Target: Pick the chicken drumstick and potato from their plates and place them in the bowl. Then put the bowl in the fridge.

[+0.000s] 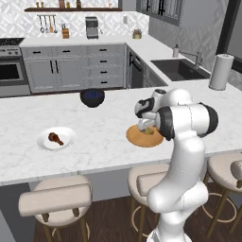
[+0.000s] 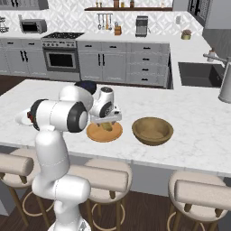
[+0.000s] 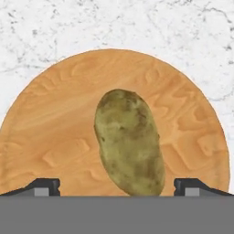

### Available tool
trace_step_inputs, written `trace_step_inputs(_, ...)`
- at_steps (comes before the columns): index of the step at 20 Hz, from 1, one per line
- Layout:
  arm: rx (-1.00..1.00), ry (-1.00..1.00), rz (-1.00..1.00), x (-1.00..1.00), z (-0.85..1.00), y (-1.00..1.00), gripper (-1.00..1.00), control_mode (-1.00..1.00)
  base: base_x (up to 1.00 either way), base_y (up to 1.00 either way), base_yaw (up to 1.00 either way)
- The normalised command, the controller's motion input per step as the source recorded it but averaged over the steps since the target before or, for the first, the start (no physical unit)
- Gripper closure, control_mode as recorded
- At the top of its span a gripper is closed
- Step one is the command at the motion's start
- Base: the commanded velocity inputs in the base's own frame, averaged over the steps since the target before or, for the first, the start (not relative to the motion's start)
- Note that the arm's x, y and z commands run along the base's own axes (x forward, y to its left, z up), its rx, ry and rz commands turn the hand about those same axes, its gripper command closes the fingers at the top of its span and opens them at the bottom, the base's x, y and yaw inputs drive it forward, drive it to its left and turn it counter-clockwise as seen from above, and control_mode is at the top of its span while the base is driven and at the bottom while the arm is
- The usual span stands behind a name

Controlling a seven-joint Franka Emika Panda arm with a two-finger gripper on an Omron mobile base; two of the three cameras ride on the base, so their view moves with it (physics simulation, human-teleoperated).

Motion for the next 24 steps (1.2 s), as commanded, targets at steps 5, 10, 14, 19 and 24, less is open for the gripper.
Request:
trace_step_inputs(5, 0.00, 0.00, 0.04, 0.15, -0.21, 0.00, -1.00, -1.00, 0.00, 0.00, 0.00)
trace_step_inputs(10, 0.00, 0.00, 0.03, 0.20, -0.27, 0.00, -1.00, -1.00, 0.00, 0.00, 0.00)
trace_step_inputs(14, 0.00, 0.00, 0.00, 0.22, -0.29, 0.00, -1.00, -1.00, 0.00, 0.00, 0.00)
trace_step_inputs(19, 0.00, 0.00, 0.00, 0.08, -0.14, 0.03, 1.00, -1.00, 0.00, 0.00, 0.00)
trace_step_inputs(24, 0.00, -0.07, -0.02, -0.30, 0.31, 0.00, 1.00, -1.00, 0.00, 0.00, 0.00)
